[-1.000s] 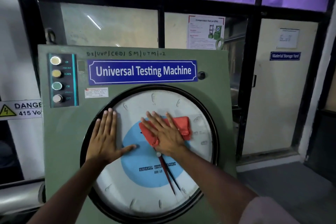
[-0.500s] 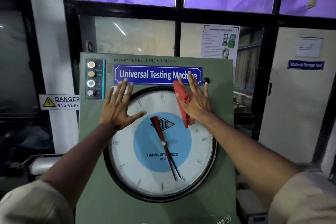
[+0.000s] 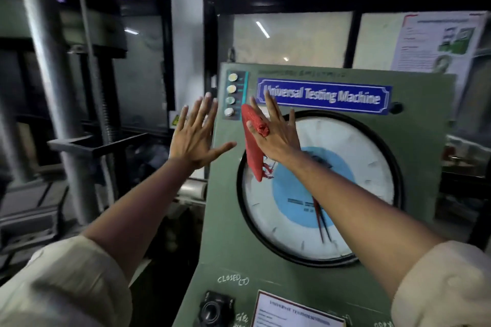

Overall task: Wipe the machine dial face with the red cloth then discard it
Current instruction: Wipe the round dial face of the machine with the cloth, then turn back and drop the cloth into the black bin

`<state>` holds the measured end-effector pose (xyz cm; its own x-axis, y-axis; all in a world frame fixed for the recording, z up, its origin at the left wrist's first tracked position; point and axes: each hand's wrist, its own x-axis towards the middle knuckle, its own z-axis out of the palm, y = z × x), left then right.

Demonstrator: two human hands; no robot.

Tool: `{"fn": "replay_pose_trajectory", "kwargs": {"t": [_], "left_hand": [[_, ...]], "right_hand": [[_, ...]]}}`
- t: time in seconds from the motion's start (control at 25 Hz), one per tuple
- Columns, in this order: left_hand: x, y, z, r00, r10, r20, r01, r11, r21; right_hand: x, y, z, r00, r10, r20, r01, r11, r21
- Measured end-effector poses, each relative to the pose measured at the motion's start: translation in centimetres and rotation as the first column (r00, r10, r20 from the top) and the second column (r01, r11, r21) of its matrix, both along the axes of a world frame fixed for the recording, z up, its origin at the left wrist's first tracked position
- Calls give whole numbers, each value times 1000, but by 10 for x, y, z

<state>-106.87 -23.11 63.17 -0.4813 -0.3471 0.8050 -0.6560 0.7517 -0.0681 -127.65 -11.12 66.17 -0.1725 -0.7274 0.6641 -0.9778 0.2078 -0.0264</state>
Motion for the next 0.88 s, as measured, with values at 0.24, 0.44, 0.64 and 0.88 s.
{"fn": "replay_pose_trajectory", "kwargs": {"t": [0.24, 0.44, 0.64, 0.88], "left_hand": [[174, -57, -46, 973, 229, 16, -230, 971, 61], [321, -100, -90, 920, 385, 70, -389, 919, 67], [458, -133, -141, 849, 512, 132, -527, 839, 137], [570, -143, -207, 758, 622, 198, -652, 716, 248]], "right_hand": [[145, -112, -37, 968, 246, 46, -250, 963, 100], [282, -203, -83, 897, 441, 38, -439, 875, 206], [417, -279, -128, 835, 548, 55, -539, 792, 288], [532, -328, -184, 748, 648, 141, -652, 680, 334]]}}
